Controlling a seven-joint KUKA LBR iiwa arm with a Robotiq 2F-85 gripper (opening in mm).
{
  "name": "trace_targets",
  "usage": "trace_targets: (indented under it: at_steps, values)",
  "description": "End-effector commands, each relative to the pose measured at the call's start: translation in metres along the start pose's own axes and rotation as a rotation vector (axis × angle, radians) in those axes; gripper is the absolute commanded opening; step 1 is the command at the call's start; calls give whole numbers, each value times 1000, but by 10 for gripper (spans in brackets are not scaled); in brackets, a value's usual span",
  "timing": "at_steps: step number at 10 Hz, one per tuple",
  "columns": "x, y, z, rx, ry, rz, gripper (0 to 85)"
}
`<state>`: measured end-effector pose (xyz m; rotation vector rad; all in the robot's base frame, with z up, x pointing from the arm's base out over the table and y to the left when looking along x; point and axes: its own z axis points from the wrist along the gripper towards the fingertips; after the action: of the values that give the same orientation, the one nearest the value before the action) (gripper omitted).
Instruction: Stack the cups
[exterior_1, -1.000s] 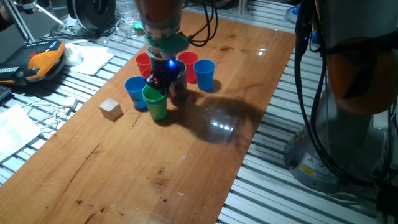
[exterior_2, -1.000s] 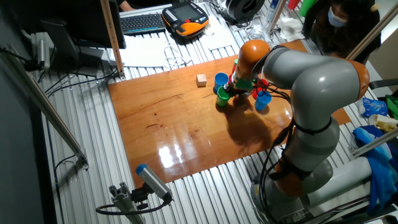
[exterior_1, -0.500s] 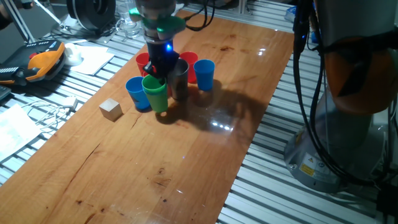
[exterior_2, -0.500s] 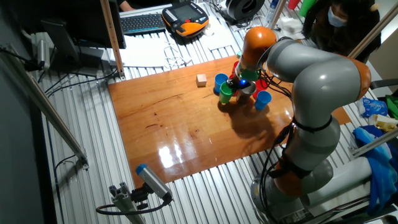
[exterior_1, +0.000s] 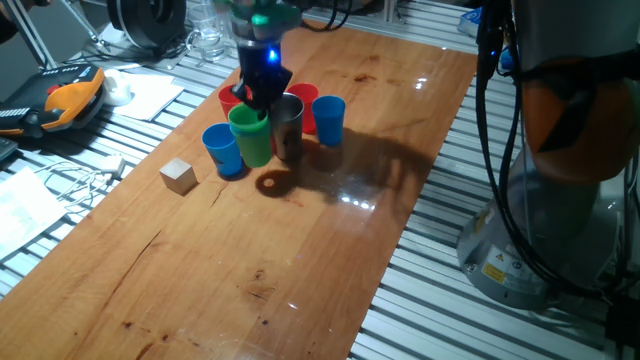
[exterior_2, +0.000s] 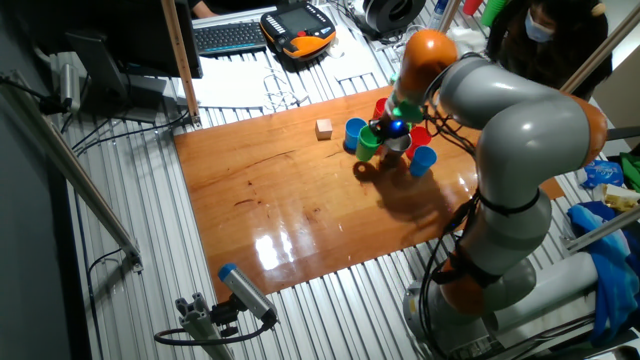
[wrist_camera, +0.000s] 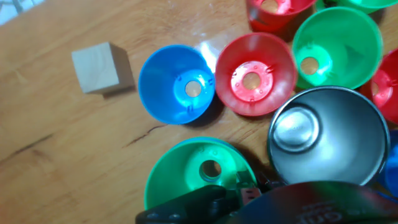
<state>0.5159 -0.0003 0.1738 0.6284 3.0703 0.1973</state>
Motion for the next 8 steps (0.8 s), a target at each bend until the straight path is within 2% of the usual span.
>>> trace_targets:
  at_steps: [1,4,5,7,8]
  values:
    - [-2,-2,-3,-14,5,10,0]
    - [-2,-2,-3,16,-1,-17,0]
    - [-2,-2,-3,14,-6,-23,0]
    - [-2,-2,-3,5,-33,-26,0]
    - [-2,-2,-3,25,-48,-35,0]
